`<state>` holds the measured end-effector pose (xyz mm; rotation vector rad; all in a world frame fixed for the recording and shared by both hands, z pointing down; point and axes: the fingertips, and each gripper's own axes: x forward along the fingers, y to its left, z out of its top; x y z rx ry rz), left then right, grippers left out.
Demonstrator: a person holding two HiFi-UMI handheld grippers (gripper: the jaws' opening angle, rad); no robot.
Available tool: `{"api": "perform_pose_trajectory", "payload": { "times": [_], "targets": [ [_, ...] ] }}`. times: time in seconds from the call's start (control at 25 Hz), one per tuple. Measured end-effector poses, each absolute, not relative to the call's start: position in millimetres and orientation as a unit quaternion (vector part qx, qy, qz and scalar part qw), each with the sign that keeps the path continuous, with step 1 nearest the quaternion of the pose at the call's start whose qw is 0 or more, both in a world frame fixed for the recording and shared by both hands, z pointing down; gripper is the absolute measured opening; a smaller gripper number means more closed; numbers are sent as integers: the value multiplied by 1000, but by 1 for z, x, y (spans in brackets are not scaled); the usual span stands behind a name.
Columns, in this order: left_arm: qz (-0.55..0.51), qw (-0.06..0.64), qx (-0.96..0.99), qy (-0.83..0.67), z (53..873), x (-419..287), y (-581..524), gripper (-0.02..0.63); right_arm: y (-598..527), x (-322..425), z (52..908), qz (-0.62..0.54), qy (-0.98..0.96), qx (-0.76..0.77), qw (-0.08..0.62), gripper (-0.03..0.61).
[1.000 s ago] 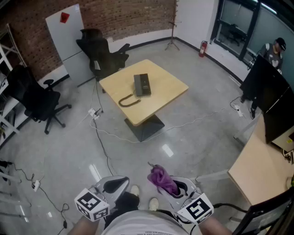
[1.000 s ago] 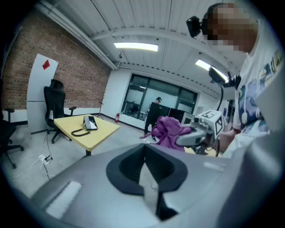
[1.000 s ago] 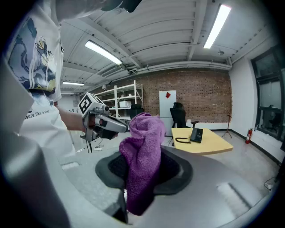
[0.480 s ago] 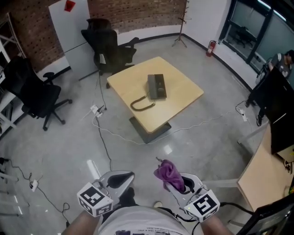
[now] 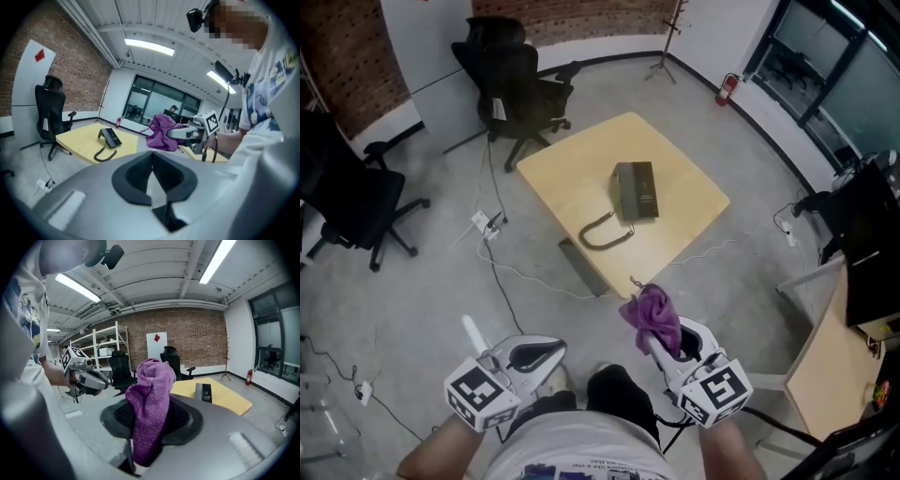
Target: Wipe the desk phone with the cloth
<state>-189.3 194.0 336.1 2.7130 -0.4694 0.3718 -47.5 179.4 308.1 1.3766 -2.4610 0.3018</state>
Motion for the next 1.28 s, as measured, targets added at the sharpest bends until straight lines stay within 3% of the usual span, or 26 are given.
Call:
{"api": "perform_pose_trajectory", "payload": {
  "times": [0.64,1.28],
  "targets": [
    [142,195,954,-179,326,-111,55,4,-66,72,355,136,-828,525,146,121],
    [151,254,944,-149,328,-88,-17,3,-208,96,429,164,-801,542,192,121]
  ]
}}
